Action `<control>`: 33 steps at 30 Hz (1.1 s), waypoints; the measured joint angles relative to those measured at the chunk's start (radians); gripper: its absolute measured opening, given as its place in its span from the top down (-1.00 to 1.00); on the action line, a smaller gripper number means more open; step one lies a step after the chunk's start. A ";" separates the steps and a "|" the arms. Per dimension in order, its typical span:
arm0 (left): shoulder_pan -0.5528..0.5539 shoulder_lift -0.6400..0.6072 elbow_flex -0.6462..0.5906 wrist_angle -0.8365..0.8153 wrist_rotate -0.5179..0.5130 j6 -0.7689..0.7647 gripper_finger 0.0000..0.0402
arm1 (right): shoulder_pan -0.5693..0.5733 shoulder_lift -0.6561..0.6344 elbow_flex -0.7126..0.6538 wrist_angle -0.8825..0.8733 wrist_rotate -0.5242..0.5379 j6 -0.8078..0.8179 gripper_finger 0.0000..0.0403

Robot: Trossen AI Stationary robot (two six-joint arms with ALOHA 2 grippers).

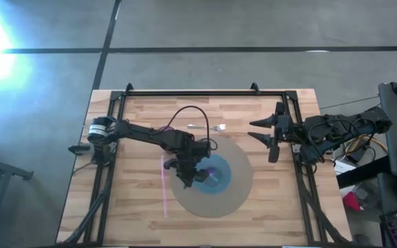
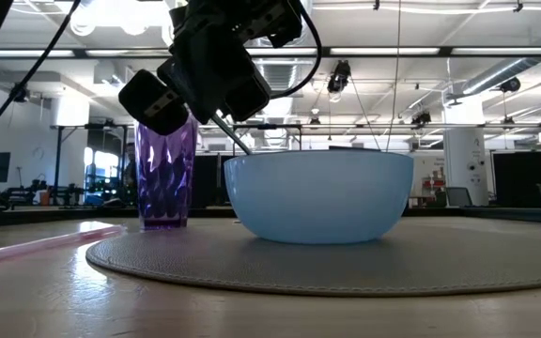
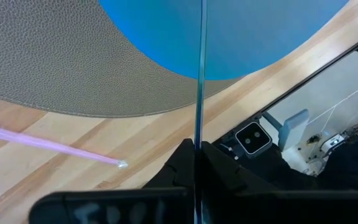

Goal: Pick & Place Utensil
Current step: Put the purple spoon into the bowl

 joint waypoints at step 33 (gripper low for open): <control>0.018 0.000 0.035 0.002 0.070 0.124 0.40 | 0.000 0.001 0.000 0.000 0.000 0.006 0.20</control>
